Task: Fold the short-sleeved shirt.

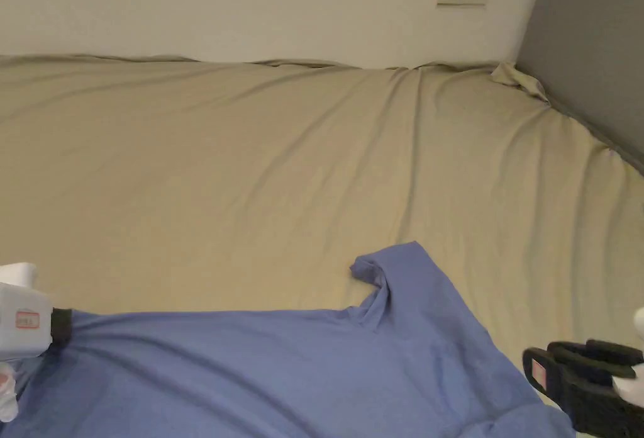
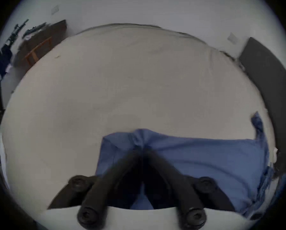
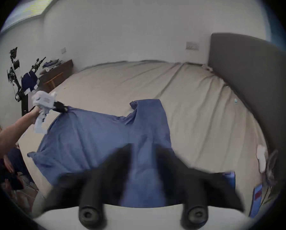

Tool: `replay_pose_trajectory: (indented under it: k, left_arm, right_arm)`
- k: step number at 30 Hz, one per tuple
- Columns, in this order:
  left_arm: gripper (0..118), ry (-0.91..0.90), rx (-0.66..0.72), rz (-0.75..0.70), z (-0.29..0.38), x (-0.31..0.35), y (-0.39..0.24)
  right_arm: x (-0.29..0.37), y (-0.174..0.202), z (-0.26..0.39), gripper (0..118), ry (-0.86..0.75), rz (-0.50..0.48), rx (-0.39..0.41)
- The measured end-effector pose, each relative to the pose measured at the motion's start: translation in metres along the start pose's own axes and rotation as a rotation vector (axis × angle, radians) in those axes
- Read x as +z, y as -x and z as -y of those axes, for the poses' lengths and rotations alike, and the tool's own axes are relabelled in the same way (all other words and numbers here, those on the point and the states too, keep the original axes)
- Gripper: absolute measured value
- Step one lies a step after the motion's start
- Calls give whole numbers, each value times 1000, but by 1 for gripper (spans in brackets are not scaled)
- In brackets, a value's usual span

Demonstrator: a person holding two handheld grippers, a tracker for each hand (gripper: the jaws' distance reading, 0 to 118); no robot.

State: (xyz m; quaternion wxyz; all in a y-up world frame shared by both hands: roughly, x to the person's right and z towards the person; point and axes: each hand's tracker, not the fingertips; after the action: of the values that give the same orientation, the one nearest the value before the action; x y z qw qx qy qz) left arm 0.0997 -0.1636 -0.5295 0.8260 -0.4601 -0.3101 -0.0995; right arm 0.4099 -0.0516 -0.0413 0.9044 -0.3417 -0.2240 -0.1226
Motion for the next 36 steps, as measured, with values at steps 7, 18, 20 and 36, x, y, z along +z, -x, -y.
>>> replay_pose_trajectory:
  k: [7, 18, 20, 36]
  left_arm:
    - [0, -33, -41, -30, 2, 15, 1]
    - [0, -56, -25, 36, -6, 40, 11]
    - [0, -113, -33, 44, -4, 53, 11]
    - [0, -336, -176, 143, 128, 258, 27]
  right_arm:
    - [-193, -52, -87, 118, 359, 42, -88]
    - [-219, -31, -84, 2, 361, 158, -122]
    - [-196, -30, -80, 2, 287, 119, -86]
    - [76, 9, -12, 2, -108, -30, -24]
